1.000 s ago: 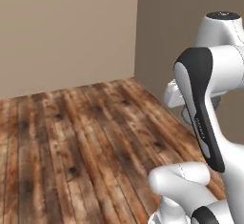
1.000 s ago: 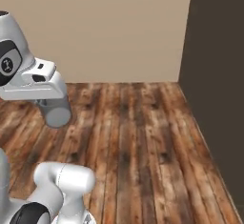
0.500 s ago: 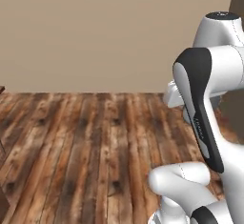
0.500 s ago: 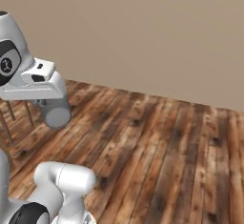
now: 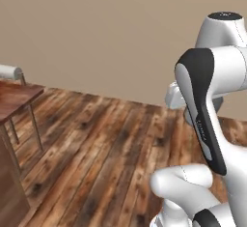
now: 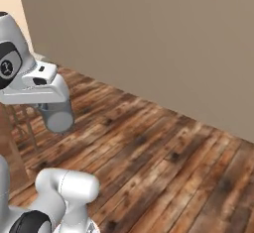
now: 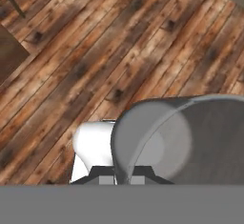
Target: There is a bowl on the dining counter. Grab a lemon wedge from the fridge and place it in the bowl. Then get the liquor bottle and glass cup from the cabinet and place them next to the bowl.
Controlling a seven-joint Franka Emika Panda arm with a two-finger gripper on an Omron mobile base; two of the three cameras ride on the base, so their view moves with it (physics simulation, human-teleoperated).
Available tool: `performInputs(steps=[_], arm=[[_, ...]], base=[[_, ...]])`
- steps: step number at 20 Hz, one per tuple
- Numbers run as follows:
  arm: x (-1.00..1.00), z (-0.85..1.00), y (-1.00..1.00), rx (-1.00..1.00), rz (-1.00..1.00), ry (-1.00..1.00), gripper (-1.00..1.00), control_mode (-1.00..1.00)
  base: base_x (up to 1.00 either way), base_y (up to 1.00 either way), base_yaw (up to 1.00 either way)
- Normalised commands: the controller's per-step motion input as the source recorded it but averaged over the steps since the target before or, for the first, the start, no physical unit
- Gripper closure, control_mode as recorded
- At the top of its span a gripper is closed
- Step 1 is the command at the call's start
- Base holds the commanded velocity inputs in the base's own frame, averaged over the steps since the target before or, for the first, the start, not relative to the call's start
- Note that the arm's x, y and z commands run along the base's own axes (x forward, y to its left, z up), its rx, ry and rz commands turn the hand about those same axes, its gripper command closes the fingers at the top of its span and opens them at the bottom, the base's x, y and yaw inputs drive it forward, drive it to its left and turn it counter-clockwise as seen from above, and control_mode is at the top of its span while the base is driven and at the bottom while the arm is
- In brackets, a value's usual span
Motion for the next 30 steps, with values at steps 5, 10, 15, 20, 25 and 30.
performInputs(steps=[5, 10, 15, 20, 25, 30], arm=[[0.0, 0.0, 0.0, 0.0, 0.0, 0.0, 1.0, 1.0], [0.0, 0.0, 0.0, 0.0, 0.0, 0.0, 1.0, 1.0], [0.0, 0.0, 0.0, 0.0, 0.0, 0.0, 1.0, 1.0], [0.0, 0.0, 0.0, 0.0, 0.0, 0.0, 1.0, 1.0], [0.0, 0.0, 0.0, 0.0, 0.0, 0.0, 1.0, 1.0], [0.0, 0.0, 0.0, 0.0, 0.0, 0.0, 1.0, 1.0]], base=[[0.9, -0.63, 0.51], [0.89, -0.59, 0.53], [0.94, -0.61, 0.53], [0.94, -0.68, 0.52], [0.96, -0.7, 0.5], [0.92, -0.72, 0.5]])
